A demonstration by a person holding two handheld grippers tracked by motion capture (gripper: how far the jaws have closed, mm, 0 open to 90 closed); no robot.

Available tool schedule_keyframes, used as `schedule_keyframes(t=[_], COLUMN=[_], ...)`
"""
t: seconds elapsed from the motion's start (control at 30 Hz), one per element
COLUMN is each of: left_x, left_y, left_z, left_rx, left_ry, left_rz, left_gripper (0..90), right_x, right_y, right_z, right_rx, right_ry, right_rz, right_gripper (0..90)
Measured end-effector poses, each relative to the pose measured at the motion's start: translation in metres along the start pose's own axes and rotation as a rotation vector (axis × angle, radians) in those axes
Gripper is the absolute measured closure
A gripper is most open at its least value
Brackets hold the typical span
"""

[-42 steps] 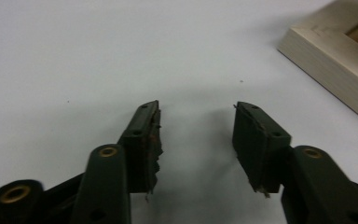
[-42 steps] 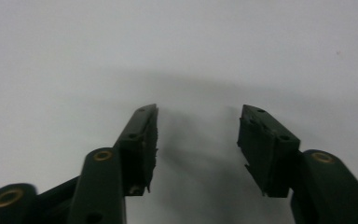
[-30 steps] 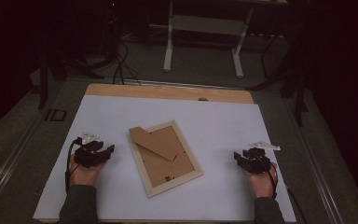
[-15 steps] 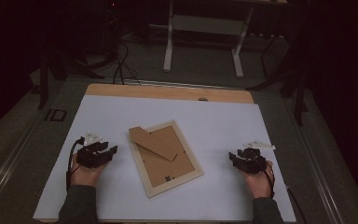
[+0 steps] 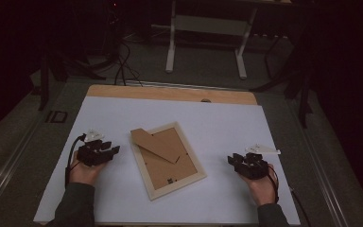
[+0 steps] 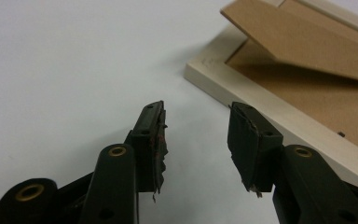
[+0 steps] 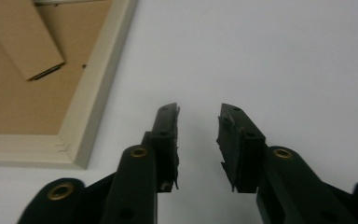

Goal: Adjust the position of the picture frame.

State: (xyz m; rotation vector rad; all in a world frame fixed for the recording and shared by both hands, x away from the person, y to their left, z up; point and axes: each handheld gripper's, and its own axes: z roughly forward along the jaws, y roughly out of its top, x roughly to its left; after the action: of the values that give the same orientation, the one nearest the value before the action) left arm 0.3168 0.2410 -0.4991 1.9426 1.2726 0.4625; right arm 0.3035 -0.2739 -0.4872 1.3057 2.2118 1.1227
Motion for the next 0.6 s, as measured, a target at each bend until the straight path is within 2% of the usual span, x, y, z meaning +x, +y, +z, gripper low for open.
schedule_keyframes(t=[0.1, 0.17, 0.23, 0.37, 0.4, 0.47, 0.6], left_x=[0.005, 0.007, 0.01, 0.011, 0.01, 0.01, 0.008], left_y=[0.006, 0.009, 0.012, 0.015, 0.02, 0.024, 0.034], left_z=[-0.003, -0.003, -0.002, -0.002, 0.001, 0.003, 0.01], left_rx=[-0.005, 0.0, 0.004, -0.009, 0.0, 0.004, 0.004], left_ry=[-0.005, 0.007, 0.006, -0.01, -0.031, -0.047, -0.052], left_rz=[0.007, 0.018, 0.013, 0.006, 0.02, 0.02, 0.04], left_gripper=[57.5, 57.5, 58.3, 60.6, 60.8, 61.3, 62.6], right_x=[0.004, 0.006, 0.008, 0.011, 0.012, 0.015, 0.023], right_y=[0.003, 0.003, 0.002, 0.001, 0.0, -0.001, -0.007], right_z=[-0.002, -0.002, -0.002, -0.002, -0.001, 0.0, 0.006], right_rx=[0.005, 0.007, 0.014, 0.021, 0.025, 0.032, 0.041], right_ry=[0.012, 0.019, 0.024, 0.026, 0.032, 0.036, 0.038], right_rz=[-0.022, -0.032, -0.043, -0.047, -0.055, -0.057, -0.077], right_gripper=[71.0, 72.8, 74.8, 77.0, 79.6, 81.0, 84.6])
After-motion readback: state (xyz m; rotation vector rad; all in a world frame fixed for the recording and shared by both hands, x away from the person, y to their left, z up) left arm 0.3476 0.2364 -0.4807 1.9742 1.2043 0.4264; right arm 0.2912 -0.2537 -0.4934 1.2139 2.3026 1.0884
